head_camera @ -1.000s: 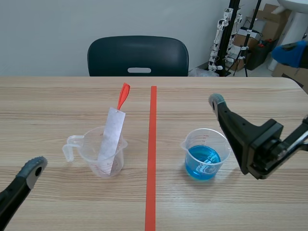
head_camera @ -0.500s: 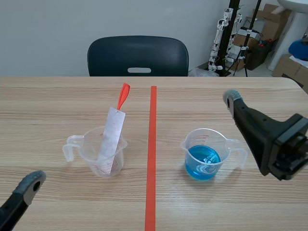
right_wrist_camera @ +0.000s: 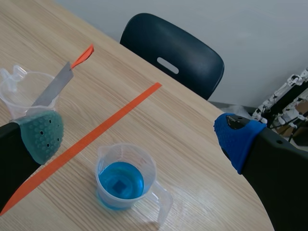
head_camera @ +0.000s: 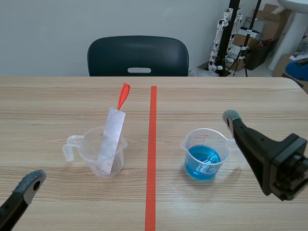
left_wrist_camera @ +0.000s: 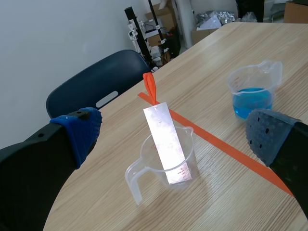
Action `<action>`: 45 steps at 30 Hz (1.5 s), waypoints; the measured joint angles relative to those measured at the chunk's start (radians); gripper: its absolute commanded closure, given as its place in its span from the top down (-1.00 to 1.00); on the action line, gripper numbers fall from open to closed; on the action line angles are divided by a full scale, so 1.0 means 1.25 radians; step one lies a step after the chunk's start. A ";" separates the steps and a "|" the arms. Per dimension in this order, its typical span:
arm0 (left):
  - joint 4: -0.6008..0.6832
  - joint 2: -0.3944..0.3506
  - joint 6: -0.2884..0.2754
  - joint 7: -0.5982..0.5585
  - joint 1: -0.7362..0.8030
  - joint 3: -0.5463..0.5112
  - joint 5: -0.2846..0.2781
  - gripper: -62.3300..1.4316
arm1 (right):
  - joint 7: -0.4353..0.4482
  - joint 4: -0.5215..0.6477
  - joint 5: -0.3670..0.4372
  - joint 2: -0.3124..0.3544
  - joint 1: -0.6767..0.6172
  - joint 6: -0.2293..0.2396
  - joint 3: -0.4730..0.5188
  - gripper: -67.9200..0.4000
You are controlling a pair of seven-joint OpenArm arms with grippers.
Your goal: Do the redox reaction experiment. return to the home posture
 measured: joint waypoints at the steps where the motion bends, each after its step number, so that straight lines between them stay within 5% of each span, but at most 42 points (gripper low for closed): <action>1: 0.000 0.000 0.000 0.000 0.000 0.000 0.000 1.00 | 0.000 0.000 0.000 0.000 -0.010 -0.009 0.000 1.00; 24: 0.000 0.000 0.018 -0.005 0.002 0.000 0.000 1.00 | 0.050 0.000 -0.036 0.000 -0.137 -0.022 0.028 1.00; 45: 0.000 0.000 0.036 -0.038 0.023 0.000 0.000 1.00 | 0.050 0.000 -0.036 0.000 -0.139 -0.023 0.028 1.00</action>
